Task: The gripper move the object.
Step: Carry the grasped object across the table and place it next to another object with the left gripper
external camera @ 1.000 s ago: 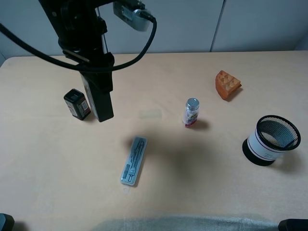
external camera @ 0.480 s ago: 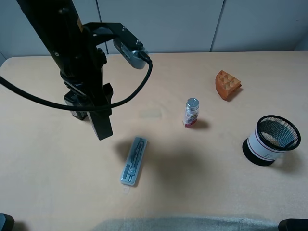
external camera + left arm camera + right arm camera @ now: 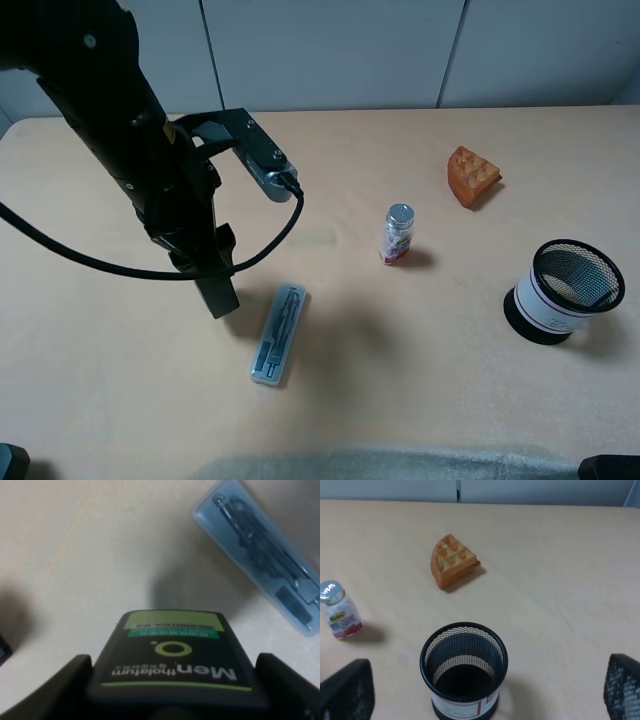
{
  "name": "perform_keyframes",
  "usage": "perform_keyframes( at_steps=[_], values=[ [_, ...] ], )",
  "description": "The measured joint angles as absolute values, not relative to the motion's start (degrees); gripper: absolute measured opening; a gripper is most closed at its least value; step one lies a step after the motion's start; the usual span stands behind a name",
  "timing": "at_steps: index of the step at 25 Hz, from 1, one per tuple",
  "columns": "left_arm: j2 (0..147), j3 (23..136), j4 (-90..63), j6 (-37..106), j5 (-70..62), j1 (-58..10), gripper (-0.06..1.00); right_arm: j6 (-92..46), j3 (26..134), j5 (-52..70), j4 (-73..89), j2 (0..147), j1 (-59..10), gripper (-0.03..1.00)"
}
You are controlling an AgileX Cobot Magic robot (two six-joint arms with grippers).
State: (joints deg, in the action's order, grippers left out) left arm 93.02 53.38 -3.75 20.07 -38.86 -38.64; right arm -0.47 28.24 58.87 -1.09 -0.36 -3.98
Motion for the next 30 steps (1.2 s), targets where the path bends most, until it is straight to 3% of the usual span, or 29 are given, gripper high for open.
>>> perform_keyframes(
  at_steps=[8, 30],
  values=[
    [93.0, 49.0, -3.7, 20.1, -31.8, -40.8, 0.64, -0.5, 28.2, 58.9, -1.1, -0.4, -4.0, 0.69],
    [93.0, 46.5, -2.8, 18.4, -30.2, -41.0, 0.64, -0.5, 28.2, 58.9, -1.1, -0.4, -4.0, 0.69]
  ],
)
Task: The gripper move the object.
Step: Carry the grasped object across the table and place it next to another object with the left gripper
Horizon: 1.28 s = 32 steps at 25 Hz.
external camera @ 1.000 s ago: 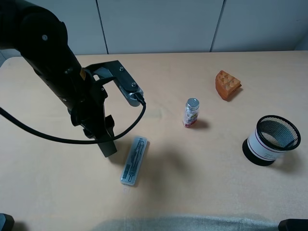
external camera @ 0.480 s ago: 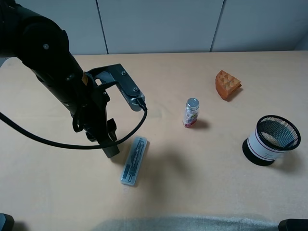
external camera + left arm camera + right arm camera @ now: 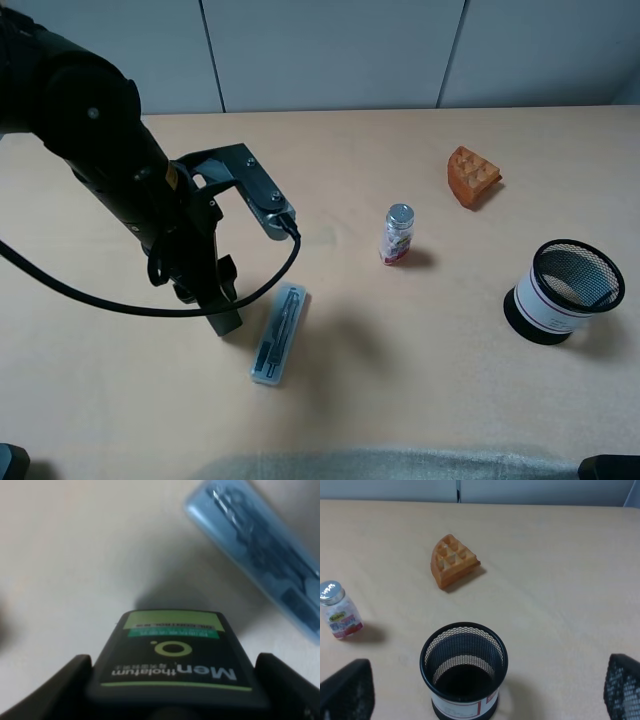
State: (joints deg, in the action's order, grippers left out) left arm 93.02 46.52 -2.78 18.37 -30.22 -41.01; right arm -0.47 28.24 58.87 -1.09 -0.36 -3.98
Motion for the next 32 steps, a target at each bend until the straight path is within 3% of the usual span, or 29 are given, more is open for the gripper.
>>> perform_keyframes(
  at_steps=[9, 21, 32],
  values=[
    [93.0, 46.1, -2.6, 18.3, -28.9, -41.0, 0.65, -0.5, 28.2, 58.9, -1.1, -0.4, -4.0, 0.69],
    [93.0, 46.1, -2.6, 18.3, -28.0, -41.0, 0.83, -0.5, 28.2, 58.9, -1.1, -0.4, -4.0, 0.69],
    [93.0, 48.0, -2.6, 18.3, -31.4, -41.0, 0.84, -0.5, 28.2, 58.9, -1.1, -0.4, -4.0, 0.69]
  ],
)
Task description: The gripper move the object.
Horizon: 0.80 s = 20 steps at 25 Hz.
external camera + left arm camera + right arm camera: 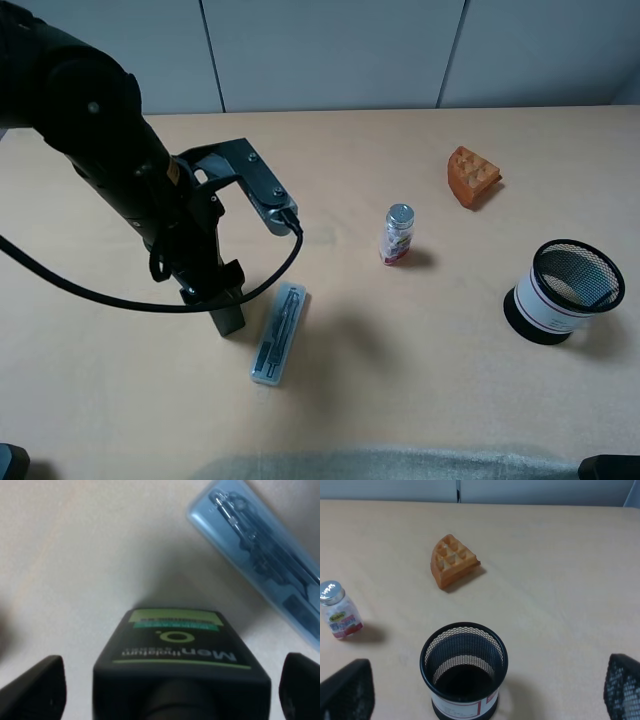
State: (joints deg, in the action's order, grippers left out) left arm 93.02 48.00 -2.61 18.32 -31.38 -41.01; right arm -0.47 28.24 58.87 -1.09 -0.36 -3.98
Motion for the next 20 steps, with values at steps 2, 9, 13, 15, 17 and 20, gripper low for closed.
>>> perform_keyframes(
  at_steps=[2, 9, 13, 15, 17, 20],
  values=[
    [93.0, 49.4, -2.6, 18.3, -33.7, -41.0, 0.84, -0.5, 28.2, 58.9, -1.1, -0.4, -4.0, 0.69],
    [93.0, 53.5, -2.6, 18.3, -40.8, -41.0, 0.84, -0.5, 28.2, 58.9, -1.1, -0.4, -4.0, 0.69],
    [93.0, 56.1, -2.6, 18.3, -44.5, -41.0, 0.84, -0.5, 28.2, 58.9, -1.1, -0.4, -4.0, 0.69],
    [93.0, 57.4, -2.6, 18.3, -46.3, -41.0, 0.84, -0.5, 28.2, 58.9, -1.1, -0.4, -4.0, 0.69],
    [93.0, 58.8, -2.6, 18.3, -48.2, -41.0, 0.84, -0.5, 28.2, 58.9, -1.1, -0.4, -4.0, 0.69],
    [92.7, 60.8, -2.6, 18.3, -51.3, -41.0, 0.84, -0.5, 28.2, 58.9, -1.1, -0.4, -4.0, 0.69]
  ],
)
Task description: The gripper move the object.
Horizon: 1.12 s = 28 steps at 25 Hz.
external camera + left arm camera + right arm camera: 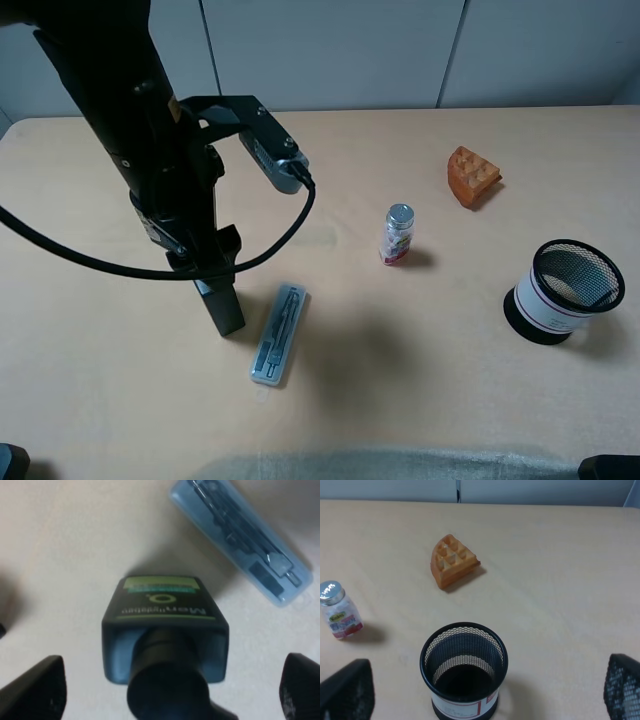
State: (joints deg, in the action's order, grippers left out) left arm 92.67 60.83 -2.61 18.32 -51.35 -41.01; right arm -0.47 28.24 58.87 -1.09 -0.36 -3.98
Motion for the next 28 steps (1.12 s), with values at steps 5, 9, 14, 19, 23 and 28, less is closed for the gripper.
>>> perform_keyframes(
  at_steps=[5, 9, 14, 19, 23, 28],
  values=[
    [89.7, 63.4, -2.6, 18.5, -53.9, -41.0, 0.84, -0.5, 28.2, 58.9, -1.1, -0.4, -4.0, 0.69],
    [86.0, 64.0, -2.5, 18.6, -55.0, -41.0, 0.86, -0.5, 28.2, 58.9, -1.1, -0.4, -4.0, 0.69],
    [81.3, 64.3, -2.4, 18.0, -55.4, -39.8, 0.89, -0.5, 28.2, 58.9, -1.1, -0.4, -4.0, 0.69],
    [76.5, 64.3, -2.3, 17.9, -55.6, -36.5, 0.91, -0.5, 28.2, 58.9, -1.1, -0.4, -4.0, 0.69],
    [72.6, 64.3, -2.3, 17.9, -55.8, -33.7, 0.93, -0.5, 28.2, 58.9, -1.1, -0.4, -4.0, 0.69],
    [68.2, 64.3, -2.2, 17.9, -55.9, -29.8, 0.94, -0.5, 28.2, 58.9, -1.1, -0.4, -4.0, 0.69]
  ],
)
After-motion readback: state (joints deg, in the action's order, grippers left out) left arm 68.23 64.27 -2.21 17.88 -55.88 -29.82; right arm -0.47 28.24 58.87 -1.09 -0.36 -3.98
